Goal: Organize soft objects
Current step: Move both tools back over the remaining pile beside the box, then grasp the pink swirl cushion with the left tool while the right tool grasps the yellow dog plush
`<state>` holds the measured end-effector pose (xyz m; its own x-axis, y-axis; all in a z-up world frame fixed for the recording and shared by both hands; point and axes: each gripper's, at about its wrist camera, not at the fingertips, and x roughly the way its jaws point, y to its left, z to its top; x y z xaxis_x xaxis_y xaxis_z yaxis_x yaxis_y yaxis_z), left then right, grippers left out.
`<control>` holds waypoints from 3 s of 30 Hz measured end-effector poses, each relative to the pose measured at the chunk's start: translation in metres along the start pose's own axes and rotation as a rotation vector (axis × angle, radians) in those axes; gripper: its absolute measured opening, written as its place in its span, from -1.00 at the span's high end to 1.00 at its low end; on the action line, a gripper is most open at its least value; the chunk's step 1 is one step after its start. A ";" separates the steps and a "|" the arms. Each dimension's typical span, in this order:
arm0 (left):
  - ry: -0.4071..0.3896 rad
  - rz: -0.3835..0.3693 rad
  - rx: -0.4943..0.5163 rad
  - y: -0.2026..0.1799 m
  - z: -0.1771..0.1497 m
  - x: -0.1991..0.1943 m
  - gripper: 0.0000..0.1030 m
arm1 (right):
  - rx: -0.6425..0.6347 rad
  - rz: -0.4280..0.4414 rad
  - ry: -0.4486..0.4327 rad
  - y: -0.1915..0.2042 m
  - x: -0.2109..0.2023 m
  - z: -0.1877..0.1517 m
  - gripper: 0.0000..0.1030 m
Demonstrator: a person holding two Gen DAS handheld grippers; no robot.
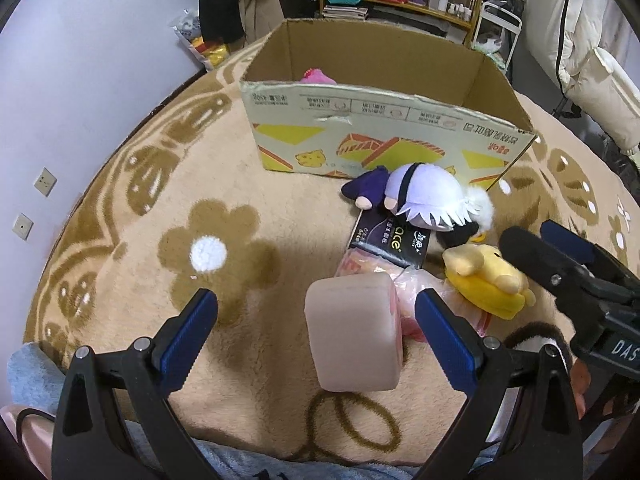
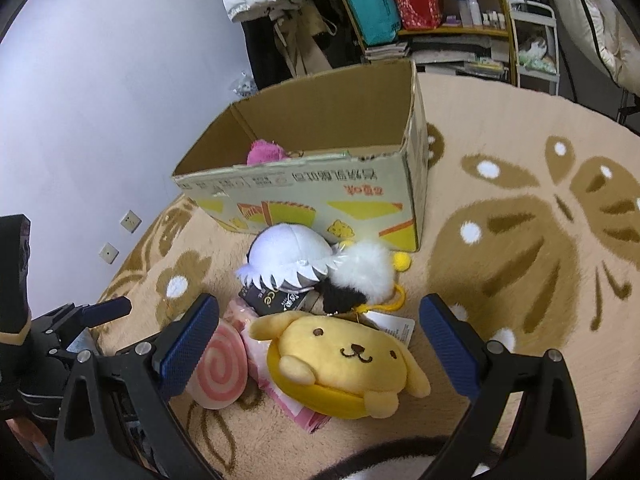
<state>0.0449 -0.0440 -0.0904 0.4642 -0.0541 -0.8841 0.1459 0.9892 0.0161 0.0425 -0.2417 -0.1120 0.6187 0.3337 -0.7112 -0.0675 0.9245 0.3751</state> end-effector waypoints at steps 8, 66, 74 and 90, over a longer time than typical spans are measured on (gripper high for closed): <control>0.033 0.000 0.005 -0.004 0.001 0.014 -0.91 | 0.011 -0.005 0.050 -0.001 0.019 -0.004 -1.00; 0.045 -0.038 0.010 -0.006 -0.002 0.022 0.17 | 0.043 -0.008 0.102 -0.009 0.030 -0.012 -0.47; 0.008 -0.035 0.011 -0.004 -0.001 0.014 0.23 | 0.044 0.012 0.041 -0.009 0.012 -0.007 -0.47; -0.135 0.025 0.006 0.013 0.016 -0.014 0.24 | 0.024 0.047 -0.067 -0.004 -0.016 0.003 -0.47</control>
<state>0.0544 -0.0326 -0.0707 0.5814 -0.0475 -0.8122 0.1375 0.9897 0.0406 0.0351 -0.2510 -0.0999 0.6667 0.3632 -0.6509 -0.0795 0.9029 0.4224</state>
